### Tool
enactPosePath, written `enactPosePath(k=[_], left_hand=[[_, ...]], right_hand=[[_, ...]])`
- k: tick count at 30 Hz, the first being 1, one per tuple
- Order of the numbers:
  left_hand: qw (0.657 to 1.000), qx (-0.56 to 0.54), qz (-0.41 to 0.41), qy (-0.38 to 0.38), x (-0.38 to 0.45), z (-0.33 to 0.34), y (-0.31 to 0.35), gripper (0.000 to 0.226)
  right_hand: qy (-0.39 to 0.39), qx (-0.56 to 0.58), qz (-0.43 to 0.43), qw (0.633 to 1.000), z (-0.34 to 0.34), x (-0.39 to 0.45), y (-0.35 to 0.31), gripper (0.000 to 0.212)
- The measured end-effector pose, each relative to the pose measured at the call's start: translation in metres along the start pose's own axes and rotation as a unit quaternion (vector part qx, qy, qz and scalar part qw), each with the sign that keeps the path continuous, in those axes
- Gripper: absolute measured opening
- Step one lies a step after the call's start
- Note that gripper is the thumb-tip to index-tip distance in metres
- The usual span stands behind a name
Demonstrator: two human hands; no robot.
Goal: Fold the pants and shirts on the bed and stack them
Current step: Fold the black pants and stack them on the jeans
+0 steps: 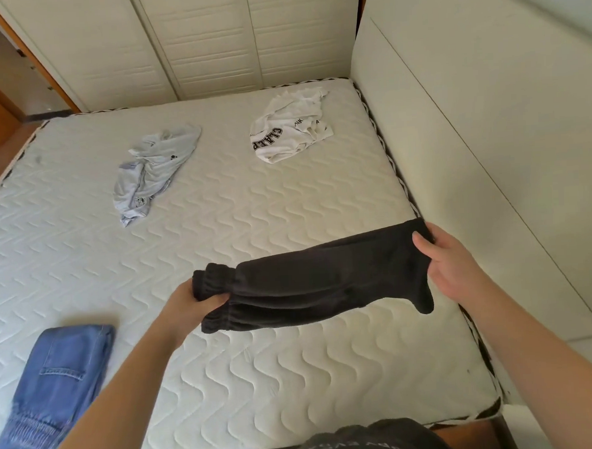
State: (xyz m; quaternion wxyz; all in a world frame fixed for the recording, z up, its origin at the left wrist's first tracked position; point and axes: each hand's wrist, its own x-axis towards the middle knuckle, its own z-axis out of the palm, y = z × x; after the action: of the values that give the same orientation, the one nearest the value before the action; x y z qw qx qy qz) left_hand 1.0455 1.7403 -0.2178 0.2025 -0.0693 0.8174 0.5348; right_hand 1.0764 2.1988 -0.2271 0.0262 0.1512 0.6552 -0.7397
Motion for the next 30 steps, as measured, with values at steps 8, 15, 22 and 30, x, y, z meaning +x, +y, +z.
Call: enactPosePath(k=[8, 15, 22, 30], left_hand=[[0.998, 0.04, -0.054, 0.002, 0.0, 0.069, -0.076, 0.043], [0.99, 0.056, -0.128, 0.007, -0.015, 0.096, -0.135, 0.039], [0.963, 0.112, -0.244, 0.014, -0.027, 0.084, -0.201, 0.038], [0.959, 0.036, -0.281, 0.012, -0.032, 0.035, -0.273, 0.051]], right_hand=[[0.004, -0.168, 0.068, 0.983, -0.043, -0.032, 0.035, 0.03], [-0.022, -0.254, 0.161, 0.953, -0.035, -0.036, 0.082, 0.032], [-0.013, -0.272, 0.21, 0.939, 0.033, -0.021, 0.131, 0.022], [0.012, -0.252, 0.242, 0.937, 0.136, 0.024, 0.162, 0.024]])
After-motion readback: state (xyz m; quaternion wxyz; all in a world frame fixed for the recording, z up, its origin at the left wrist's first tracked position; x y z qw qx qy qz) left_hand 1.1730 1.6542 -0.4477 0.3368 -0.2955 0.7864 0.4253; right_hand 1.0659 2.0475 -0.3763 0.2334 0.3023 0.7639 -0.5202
